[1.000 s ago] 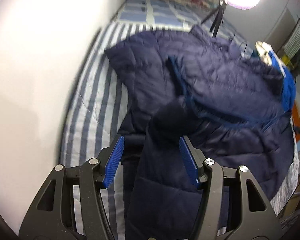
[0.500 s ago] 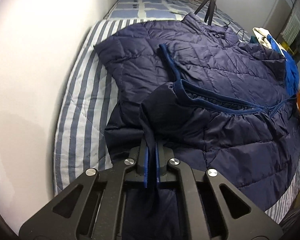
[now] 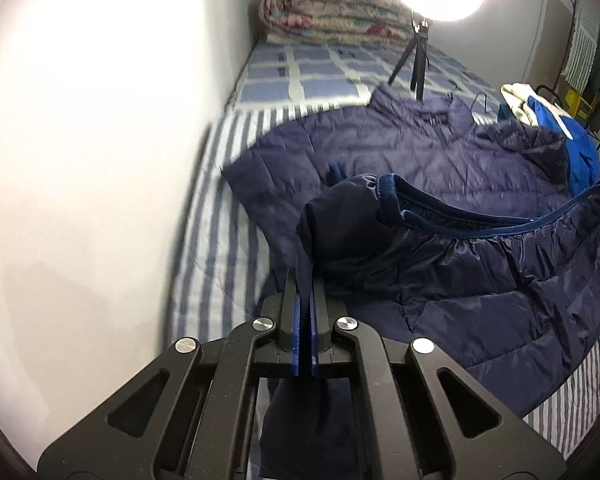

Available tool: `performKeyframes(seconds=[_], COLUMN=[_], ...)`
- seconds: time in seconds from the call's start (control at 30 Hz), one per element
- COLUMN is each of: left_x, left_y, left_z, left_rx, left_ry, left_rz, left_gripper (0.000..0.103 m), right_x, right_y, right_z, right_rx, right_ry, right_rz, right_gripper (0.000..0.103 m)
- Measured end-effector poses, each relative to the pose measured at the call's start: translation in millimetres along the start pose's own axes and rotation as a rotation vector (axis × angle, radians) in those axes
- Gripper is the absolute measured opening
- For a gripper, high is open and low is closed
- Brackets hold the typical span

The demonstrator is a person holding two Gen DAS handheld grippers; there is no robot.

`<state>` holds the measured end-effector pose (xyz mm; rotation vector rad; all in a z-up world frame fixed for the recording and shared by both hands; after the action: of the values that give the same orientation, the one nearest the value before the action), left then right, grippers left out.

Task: Fold large clothes
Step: 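Carry the held hem over the jacket body with both tools and release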

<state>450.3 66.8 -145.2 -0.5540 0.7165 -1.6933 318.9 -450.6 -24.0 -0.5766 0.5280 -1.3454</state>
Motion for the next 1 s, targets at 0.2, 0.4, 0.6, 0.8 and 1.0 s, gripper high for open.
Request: performKeyframes(seconds=[0.2, 0.4, 0.6, 0.8, 1.0], left_x=[-9.8, -10.8, -13.1, -15.7, -12.6], left_y=[8.8, 46.8, 101.7, 167.4, 215.1], left_z=[50.3, 106.1, 149.1, 152.5, 144.6], left_rx=[0.072, 0.125, 0.151, 0.106, 0.071], left_ry=[-0.008, 0.011, 0.006, 0.004, -0.004], left_rz=[0.032, 0.079, 0.124, 0.162, 0.207], left_gripper=[0.002, 0.002, 0.002, 0.002, 0.002], right_x=[2.0, 15.3, 25.9, 27.1, 21.8], right_y=[21.0, 69.8, 126.2, 181.9, 215.3], right_z=[50.5, 101.2, 134.4, 138.0, 136.1], right_rx=[0.067, 0.105, 0.105, 0.054, 0.021], right_ry=[-0.046, -0.046, -0.069, -0.114, -0.196], right_rz=[-0.079, -0.161, -0.243, -0.316, -0.374], right_gripper=[0.003, 0.003, 0.003, 0.003, 0.003])
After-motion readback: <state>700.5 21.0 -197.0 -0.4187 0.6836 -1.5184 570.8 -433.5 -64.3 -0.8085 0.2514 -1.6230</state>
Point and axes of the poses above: each gripper's, at about its wrist camera, not at the fingertips, and y roughly the way its jaws point, x to its right, z to its top, the point moved 4 cm from there along y, roughly the way its jaws point, and after that the axes turned 6 degrees about x, right-handed, at the moved point
